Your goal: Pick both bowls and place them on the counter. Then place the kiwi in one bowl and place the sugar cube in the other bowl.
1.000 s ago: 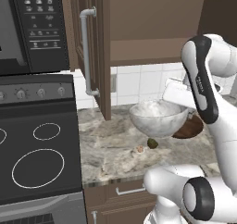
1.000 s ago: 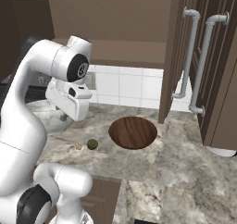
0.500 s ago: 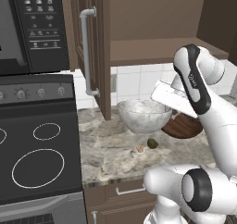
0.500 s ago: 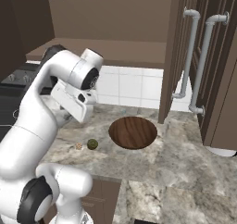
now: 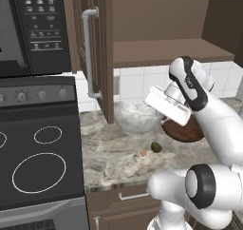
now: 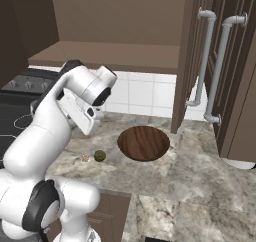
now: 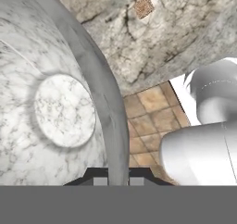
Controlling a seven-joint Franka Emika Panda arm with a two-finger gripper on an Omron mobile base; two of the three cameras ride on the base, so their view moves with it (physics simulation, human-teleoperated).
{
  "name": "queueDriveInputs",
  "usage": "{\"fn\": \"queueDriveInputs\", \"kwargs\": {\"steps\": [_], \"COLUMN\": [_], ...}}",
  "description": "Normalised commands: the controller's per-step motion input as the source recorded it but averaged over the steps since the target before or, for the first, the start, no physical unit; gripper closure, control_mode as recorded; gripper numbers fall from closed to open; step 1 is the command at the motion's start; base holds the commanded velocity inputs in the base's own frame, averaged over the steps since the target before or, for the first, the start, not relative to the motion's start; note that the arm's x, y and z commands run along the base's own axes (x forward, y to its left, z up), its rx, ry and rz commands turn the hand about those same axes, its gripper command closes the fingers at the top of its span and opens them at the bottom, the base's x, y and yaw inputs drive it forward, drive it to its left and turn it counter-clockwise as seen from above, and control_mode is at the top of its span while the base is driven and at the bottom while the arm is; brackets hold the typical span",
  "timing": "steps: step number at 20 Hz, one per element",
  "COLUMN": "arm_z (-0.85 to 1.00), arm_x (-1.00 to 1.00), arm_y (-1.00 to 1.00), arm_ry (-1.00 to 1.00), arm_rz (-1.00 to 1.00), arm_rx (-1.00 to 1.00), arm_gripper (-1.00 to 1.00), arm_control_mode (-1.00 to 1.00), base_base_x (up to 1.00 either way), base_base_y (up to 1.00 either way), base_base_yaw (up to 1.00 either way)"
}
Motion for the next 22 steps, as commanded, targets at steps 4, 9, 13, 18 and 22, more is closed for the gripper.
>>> {"fn": "queueDriveInputs", "kwargs": {"steps": [4,9,13,18,22], "arm_z": [-0.34,-0.36,-0.36,-0.35,-0.38], "arm_x": [0.43,0.40,0.43,0.44,0.46], "arm_y": [0.19,0.13,0.21,0.27,0.32], "arm_ry": [0.00,0.00,0.00,-0.03,-0.04], "arm_rz": [-0.01,-0.06,-0.09,-0.14,-0.15], "arm_rx": [-0.05,-0.09,-0.07,-0.04,-0.05], "arm_gripper": [1.00,1.00,1.00,1.00,1.00], "arm_control_mode": [-1.00,-1.00,-1.00,-1.00,-1.00], "base_base_x": [0.00,0.00,0.00,0.00,0.00], "base_base_y": [0.00,0.00,0.00,0.00,0.00], "base_base_yaw": [0.00,0.00,0.00,0.00,0.00]}}
